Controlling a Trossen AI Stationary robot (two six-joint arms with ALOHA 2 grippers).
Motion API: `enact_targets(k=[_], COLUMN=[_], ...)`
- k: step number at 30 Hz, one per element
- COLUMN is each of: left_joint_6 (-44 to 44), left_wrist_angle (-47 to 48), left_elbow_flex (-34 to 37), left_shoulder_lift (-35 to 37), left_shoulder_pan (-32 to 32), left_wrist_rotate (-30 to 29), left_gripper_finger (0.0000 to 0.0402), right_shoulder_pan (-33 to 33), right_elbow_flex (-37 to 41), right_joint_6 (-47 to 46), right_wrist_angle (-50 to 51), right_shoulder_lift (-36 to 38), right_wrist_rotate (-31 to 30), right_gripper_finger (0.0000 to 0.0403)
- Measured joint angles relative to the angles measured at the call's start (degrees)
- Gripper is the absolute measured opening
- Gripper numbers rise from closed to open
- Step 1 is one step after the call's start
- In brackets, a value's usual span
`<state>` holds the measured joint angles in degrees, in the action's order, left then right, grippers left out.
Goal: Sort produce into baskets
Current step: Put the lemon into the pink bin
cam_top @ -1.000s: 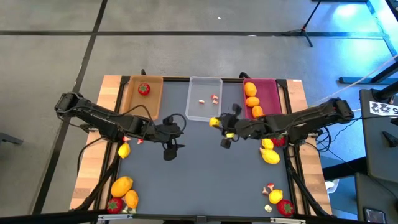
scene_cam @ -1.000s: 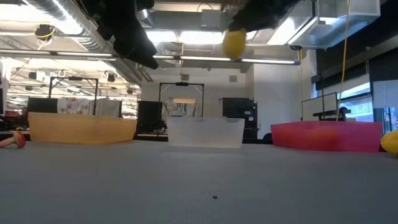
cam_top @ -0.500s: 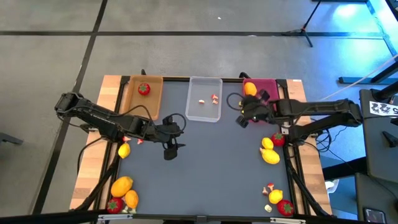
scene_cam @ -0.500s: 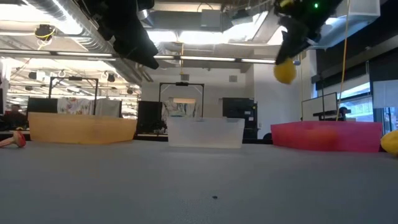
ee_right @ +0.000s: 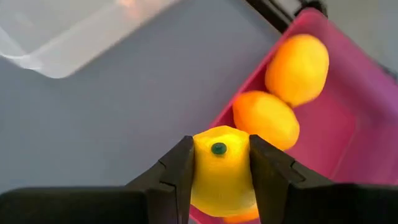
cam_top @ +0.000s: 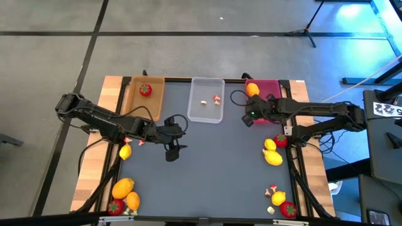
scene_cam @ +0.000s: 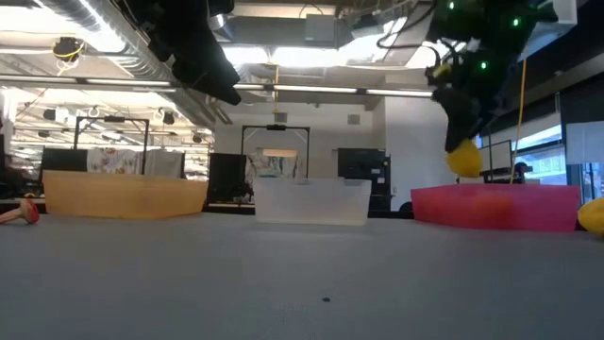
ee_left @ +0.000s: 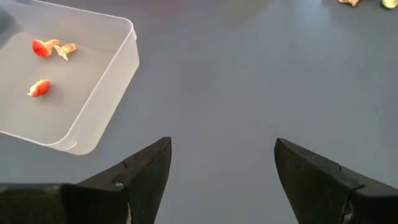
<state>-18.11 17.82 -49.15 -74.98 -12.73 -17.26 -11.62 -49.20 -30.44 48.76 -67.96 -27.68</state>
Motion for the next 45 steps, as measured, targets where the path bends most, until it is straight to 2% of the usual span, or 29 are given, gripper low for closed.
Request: enact_targets(k=[7, 19, 22, 29, 33, 39, 45], left_joint_6=[0.02, 0.04, 0.07, 0.09, 0.09, 0.40, 0.50], left_wrist_angle=[0.00, -0.44, -0.44, -0.44, -0.44, -0.46, -0.44], left_elbow_flex=[0.02, 0.02, 0.02, 0.02, 0.02, 0.02, 0.02], left_shoulder_lift=[0.00, -0.02, -0.02, -0.02, -0.02, -0.02, -0.02], left_shoulder_pan=[0.00, 0.00, 0.00, 0.02, 0.02, 0.02, 0.01], left_wrist_rotate=[-0.61, -0.76, -1.11, -1.33, -1.48, -1.86, -2.26], left_gripper_finger=[0.0278, 0.0278, 0.0278, 0.0278, 0.0278, 0.0278, 0.0278], right_shoulder_pan=[-3.85, -5.71, -5.71, -5.71, -5.68, -5.60, -4.73], right_elbow_flex=[4.94, 9.27, 10.13, 10.30, 10.30, 8.07, 3.95], right_joint_6=[-3.65, -6.76, -6.80, -5.17, -3.76, -1.40, 2.29], right_wrist_angle=[-4.16, -10.54, -11.81, -11.70, -11.70, -10.99, -10.74], right_shoulder_lift=[-0.02, -0.55, -0.55, -0.55, -0.01, 2.30, 4.11], right_wrist_rotate=[3.58, 4.37, 4.35, 4.14, 4.04, 4.98, 12.44], right_gripper_finger=[0.0120, 0.0121, 0.0136, 0.0214, 0.0242, 0.0248, 0.0243])
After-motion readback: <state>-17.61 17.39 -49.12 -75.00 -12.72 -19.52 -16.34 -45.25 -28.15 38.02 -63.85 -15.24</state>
